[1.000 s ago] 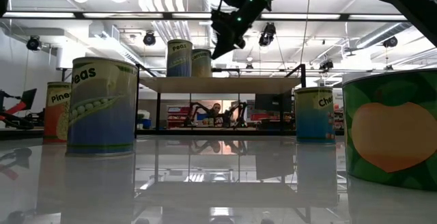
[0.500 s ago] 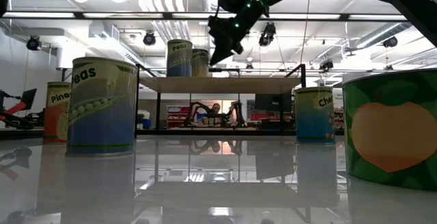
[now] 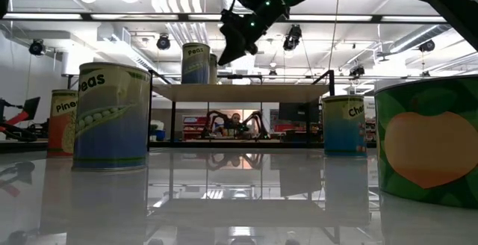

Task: Pick and place cans onto a shelf
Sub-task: Put the canned carrots on the shelf, then put the canned cherries on the shelf

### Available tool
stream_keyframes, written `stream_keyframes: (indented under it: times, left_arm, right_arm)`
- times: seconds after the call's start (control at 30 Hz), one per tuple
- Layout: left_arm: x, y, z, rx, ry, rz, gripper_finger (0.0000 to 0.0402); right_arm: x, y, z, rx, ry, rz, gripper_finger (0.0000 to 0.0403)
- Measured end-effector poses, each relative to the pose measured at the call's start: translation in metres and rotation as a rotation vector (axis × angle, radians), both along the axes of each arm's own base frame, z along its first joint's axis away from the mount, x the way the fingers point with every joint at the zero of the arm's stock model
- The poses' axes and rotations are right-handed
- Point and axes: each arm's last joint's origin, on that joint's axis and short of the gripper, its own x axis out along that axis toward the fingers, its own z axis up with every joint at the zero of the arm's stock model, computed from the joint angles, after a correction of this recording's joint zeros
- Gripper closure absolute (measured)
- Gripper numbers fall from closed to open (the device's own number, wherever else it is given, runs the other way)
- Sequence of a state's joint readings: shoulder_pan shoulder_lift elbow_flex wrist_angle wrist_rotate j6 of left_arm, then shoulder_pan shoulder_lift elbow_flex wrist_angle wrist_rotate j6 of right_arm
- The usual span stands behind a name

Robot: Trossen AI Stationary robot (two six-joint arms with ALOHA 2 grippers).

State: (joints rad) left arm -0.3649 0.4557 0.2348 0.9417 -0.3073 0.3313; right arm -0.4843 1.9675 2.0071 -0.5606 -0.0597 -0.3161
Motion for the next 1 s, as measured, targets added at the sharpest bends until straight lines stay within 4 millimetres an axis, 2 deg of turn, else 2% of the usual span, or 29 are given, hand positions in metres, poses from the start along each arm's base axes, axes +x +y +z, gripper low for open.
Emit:
stream_keyframes:
  times: [0.17,0.43,0.57,0.77,0.9,1.0]
  left_arm:
    - [0.000,0.000,0.000,0.000,0.000,0.000,0.0362]
    - [0.000,0.000,0.000,0.000,0.000,0.000,0.0362]
    - [0.000,0.000,0.000,0.000,0.000,0.000,0.0362]
    - [0.000,0.000,0.000,0.000,0.000,0.000,0.0362]
    - [0.000,0.000,0.000,0.000,0.000,0.000,0.0362]
    - [0.000,0.000,0.000,-0.001,0.001,-0.001,0.0362]
  right_arm:
    - [0.004,-0.002,0.003,-0.038,-0.072,0.000,0.0394]
    - [0.004,-0.002,0.003,-0.035,-0.068,0.000,0.0394]
    - [-0.001,0.006,0.012,-0.010,-0.020,0.007,0.0394]
    - [-0.024,0.053,0.051,0.079,0.019,0.039,0.0394]
    - [-0.038,0.093,0.062,0.180,0.100,0.061,0.0394]
    - [-0.049,0.126,0.063,0.280,0.189,0.064,0.0394]
